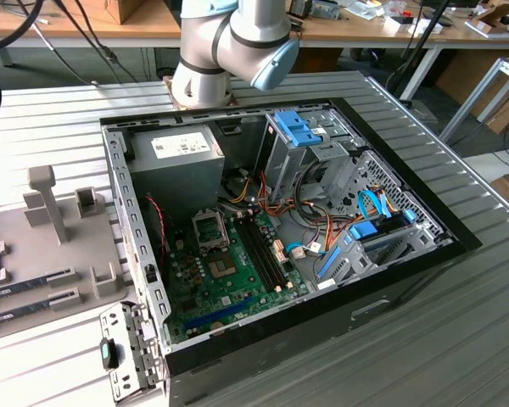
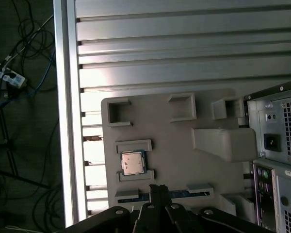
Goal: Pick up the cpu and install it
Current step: 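Reach for the cpu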
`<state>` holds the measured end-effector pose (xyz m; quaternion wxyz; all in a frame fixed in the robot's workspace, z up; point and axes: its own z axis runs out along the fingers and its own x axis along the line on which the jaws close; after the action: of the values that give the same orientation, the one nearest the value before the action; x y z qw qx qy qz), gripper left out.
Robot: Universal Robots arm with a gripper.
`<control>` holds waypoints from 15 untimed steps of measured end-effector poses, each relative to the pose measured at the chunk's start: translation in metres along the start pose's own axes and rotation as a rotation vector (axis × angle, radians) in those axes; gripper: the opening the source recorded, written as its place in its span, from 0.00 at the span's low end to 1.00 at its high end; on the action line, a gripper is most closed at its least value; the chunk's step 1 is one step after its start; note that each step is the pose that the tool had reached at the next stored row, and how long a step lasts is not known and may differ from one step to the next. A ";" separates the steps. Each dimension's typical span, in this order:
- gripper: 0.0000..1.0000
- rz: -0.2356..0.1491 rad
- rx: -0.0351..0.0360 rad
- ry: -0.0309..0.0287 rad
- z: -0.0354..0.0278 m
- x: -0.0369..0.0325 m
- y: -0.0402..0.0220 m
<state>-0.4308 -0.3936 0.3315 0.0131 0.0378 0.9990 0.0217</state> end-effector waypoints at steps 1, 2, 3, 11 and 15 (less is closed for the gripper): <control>0.11 0.000 0.0000 0.0000 0.0001 0.0004 0.0000; 0.11 0.000 0.0000 0.0000 0.0001 0.0006 0.0000; 0.11 0.000 0.0000 0.0000 0.0002 0.0011 -0.0001; 0.11 0.000 0.0000 0.0000 0.0005 0.0040 -0.0003; 0.11 0.000 0.0000 0.0001 0.0007 0.0057 -0.0005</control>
<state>-0.4365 -0.3936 0.3306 0.0130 0.0378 0.9990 0.0217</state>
